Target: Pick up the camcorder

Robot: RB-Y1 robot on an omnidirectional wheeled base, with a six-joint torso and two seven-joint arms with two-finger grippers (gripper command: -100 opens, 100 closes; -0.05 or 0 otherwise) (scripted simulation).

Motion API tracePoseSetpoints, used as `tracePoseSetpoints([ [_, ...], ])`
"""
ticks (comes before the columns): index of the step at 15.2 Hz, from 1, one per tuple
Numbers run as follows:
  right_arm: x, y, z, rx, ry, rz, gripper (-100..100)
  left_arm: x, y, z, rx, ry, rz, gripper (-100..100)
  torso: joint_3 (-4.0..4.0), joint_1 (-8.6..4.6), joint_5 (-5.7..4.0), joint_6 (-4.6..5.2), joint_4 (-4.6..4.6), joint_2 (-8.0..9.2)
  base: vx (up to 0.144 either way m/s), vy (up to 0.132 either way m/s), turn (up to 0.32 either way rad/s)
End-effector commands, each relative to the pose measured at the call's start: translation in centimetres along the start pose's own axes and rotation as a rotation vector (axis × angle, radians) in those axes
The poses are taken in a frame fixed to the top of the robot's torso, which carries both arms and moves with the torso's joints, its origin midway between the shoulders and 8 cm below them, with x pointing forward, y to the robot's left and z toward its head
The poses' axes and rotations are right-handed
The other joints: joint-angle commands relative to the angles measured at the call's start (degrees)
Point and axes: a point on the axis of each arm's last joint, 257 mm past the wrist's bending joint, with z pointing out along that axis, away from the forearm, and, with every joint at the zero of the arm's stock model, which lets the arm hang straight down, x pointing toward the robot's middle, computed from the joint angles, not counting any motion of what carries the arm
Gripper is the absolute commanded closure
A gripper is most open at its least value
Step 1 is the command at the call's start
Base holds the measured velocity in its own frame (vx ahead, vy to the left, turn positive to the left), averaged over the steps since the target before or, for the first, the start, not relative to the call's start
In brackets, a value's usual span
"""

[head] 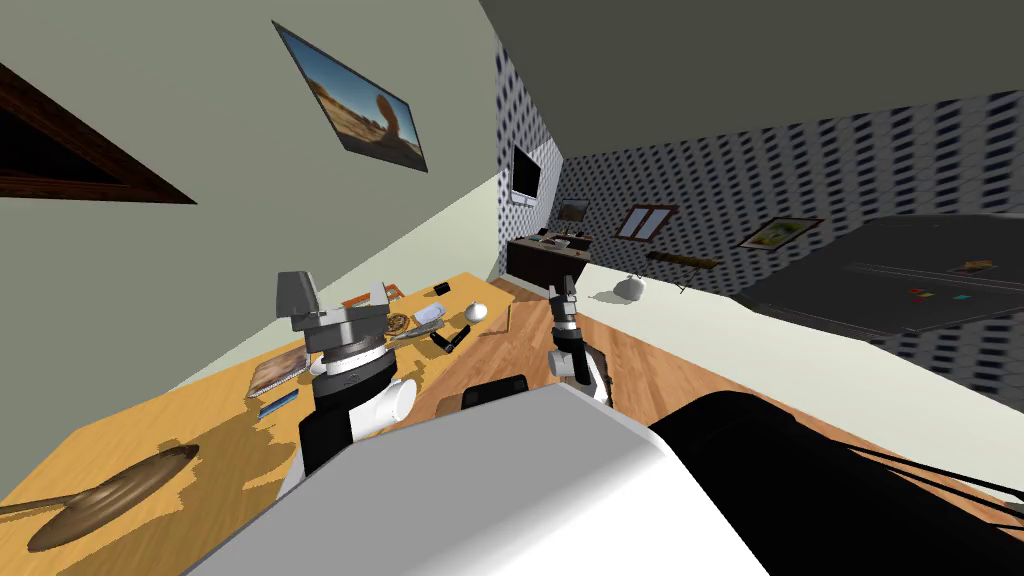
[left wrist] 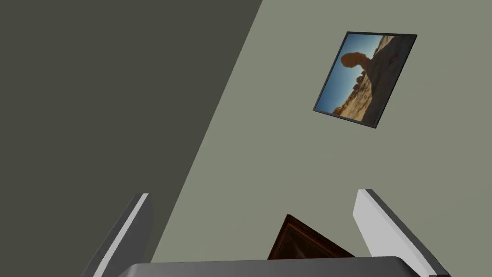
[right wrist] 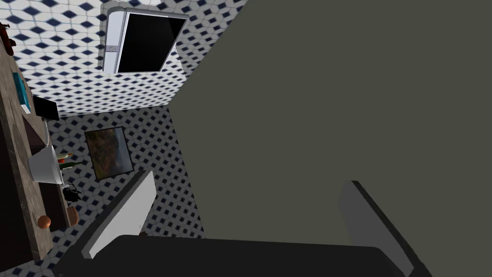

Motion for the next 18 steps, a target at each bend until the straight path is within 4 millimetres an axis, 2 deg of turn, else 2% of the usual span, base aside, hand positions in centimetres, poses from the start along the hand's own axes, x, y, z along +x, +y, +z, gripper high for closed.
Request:
tracePoseSetpoints([
  [1, 0.0, 0.0, 0.0, 0.0, 0.0, 0.0, 0, 0.5, 0.6, -0.1, -0.019, 0.047, 0.017, -100, 0.0, 0.0, 0.0, 0.0, 0.0, 0.0, 0.002, 0.002, -0.034],
  [4, 0.0, 0.0, 0.0, 0.0, 0.0, 0.0, 0, 1.0, 1.2, -0.3, -0.038, 0.087, 0.034, -100, -0.01, 0.05, 0.01, 0.01, 0.0, -0.01, 0.004, 0.007, -0.055],
  [7, 0.0, 0.0, 0.0, 0.0, 0.0, 0.0, 0, 1.3, 3.0, -0.7, -0.095, 0.148, 0.068, -100, -0.02, 0.07, 0.01, 0.01, -0.01, -0.03, 0.007, 0.01, -0.067],
  [8, 0.0, 0.0, 0.0, 0.0, 0.0, 0.0, 0, 1.3, 3.0, -0.7, -0.095, 0.148, 0.068, -100, -0.02, 0.08, 0.02, 0.01, -0.01, -0.03, 0.009, 0.012, -0.074],
  [9, 0.0, 0.0, 0.0, 0.0, 0.0, 0.0, 0, 1.3, 4.1, -1.0, -0.132, 0.172, 0.088, -100, -0.02, 0.08, 0.02, 0.01, -0.01, -0.04, 0.009, 0.015, -0.101],
  [10, 0.0, 0.0, 0.0, 0.0, 0.0, 0.0, 0, 1.3, 4.1, -1.0, -0.132, 0.172, 0.088, -100, -0.02, 0.09, 0.02, 0.01, -0.01, -0.03, 0.008, 0.016, -0.085],
  [11, 0.0, 0.0, 0.0, 0.0, 0.0, 0.0, 0, 1.2, 5.3, -1.2, -0.17, 0.193, 0.109, -100, -0.02, 0.09, 0.02, 0.01, -0.01, -0.03, 0.01, 0.015, -0.117],
  [12, 0.0, 0.0, 0.0, 0.0, 0.0, 0.0, 0, 1.2, 5.4, -1.3, -0.174, 0.193, 0.109, -100, -0.02, 0.09, 0.02, 0.02, -0.01, -0.04, 0.011, 0.017, -0.097],
  [15, 0.0, 0.0, 0.0, 0.0, 0.0, 0.0, 0, 0.6, 7.8, -1.9, -0.253, 0.225, 0.153, -100, -0.03, 0.1, 0.02, 0.01, -0.01, -0.05, 0.011, 0.018, -0.116],
  [17, 0.0, 0.0, 0.0, 0.0, 0.0, 0.0, 0, 0.5, 8.3, -2.1, -0.271, 0.225, 0.155, -100, -0.03, 0.11, 0.02, 0.01, -0.02, -0.06, 0.01, 0.018, -0.092],
  [18, 0.0, 0.0, 0.0, 0.0, 0.0, 0.0, 0, 0.0, 9.5, -2.5, -0.314, 0.236, 0.178, -100, -0.03, 0.09, 0.02, 0.0, -0.01, -0.05, 0.007, 0.013, -0.127],
])
